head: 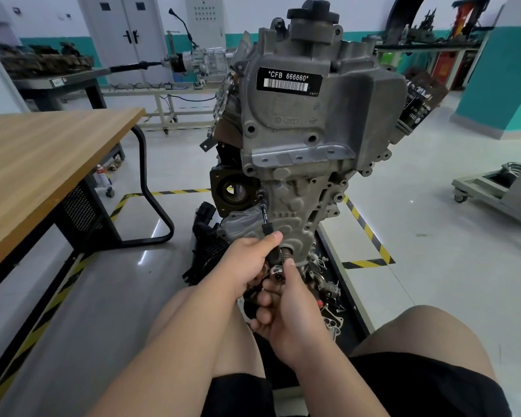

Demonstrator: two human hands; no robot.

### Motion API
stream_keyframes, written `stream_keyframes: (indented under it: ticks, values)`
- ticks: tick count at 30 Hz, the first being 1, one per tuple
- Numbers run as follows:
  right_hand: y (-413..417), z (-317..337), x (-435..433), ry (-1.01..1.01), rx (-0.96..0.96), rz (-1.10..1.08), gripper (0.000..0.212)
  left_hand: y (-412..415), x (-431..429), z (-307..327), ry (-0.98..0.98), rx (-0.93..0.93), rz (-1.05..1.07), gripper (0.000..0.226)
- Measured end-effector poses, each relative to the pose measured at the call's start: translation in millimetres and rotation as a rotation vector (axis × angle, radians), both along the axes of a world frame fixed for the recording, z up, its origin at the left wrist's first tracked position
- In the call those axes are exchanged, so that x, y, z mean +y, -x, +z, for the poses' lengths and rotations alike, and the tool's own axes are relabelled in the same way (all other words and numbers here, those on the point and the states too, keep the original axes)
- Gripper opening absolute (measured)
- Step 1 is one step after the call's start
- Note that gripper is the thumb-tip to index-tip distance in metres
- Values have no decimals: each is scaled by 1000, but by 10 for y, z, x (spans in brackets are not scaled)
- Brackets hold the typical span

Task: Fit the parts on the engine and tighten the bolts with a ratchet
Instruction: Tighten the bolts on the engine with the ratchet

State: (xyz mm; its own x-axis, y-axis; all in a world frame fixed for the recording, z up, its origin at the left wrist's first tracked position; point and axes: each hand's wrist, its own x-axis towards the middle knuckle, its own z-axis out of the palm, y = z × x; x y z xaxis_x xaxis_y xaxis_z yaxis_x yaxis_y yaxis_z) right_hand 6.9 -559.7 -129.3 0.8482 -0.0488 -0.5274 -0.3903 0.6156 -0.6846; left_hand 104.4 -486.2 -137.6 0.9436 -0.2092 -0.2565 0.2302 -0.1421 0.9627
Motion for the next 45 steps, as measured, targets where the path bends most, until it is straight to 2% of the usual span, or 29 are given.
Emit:
stream_keyframes:
  ticks: [2, 3, 6, 7, 8, 9, 13, 15, 17, 20, 24, 26, 29, 35, 37, 40, 42, 44, 45]
  values:
    - [-3, -33, -7, 219, -53, -20, 59, -5, 2, 2, 4, 3, 12, 55]
    - [-2, -32, -25, 433, -101, -24, 56, -9, 7, 2, -10, 5, 13, 55]
    - [-14, -35, -149, 1264, -199, 58, 45, -3, 9, -4, -58, 5, 15, 48]
    - [-19, -41, -182, 1445, -198, 81, 44, -2, 5, -11, -66, 0, 17, 51]
    - [-28, -42, -199, 1518, -201, 77, 42, -3, -1, -15, -77, -6, 19, 55]
    - [-43, -46, -204, 1494, -202, 69, 40, -4, -5, -19, -89, -12, 19, 59]
    - [-16, -34, -129, 927, -237, -62, 26, 1, -11, -6, -106, -13, 19, 57]
    - [-20, -35, -81, 671, -211, -137, 28, -1, -3, 10, -101, 20, 3, 49]
    - [-48, -27, -46, 286, -142, -196, 35, 1, 2, 23, -81, 78, -17, 49]
    - [-68, 11, -41, -290, -33, -147, 44, 29, 11, 45, -99, 167, -98, 57]
    - [-46, -9, -31, -704, -6, -65, 52, 19, 51, 46, -75, 148, -107, 55]
    - [-26, -28, -10, -858, -20, -65, 53, 13, 64, 41, -66, 109, -107, 49]
    - [-13, -56, 31, -989, -62, -41, 54, 13, 55, 22, -38, 63, -118, 52]
    - [-14, -38, 29, -1097, -181, 34, 55, 28, 44, 4, -13, 37, -128, 53]
    - [-43, -23, 12, -926, -131, 37, 56, 33, 48, 0, -23, 14, -120, 52]
    - [-65, -20, -29, -348, -39, 7, 56, 41, 66, -3, -48, -7, -101, 48]
    - [-50, -9, -84, 267, -76, 54, 54, 29, 66, -29, -86, -27, -68, 50]
    - [-28, -9, -144, 1051, -123, 195, 55, 26, 51, -41, -121, -44, -40, 56]
    - [-29, -11, -162, 1376, -118, 266, 53, 25, 42, -43, -145, -54, -41, 63]
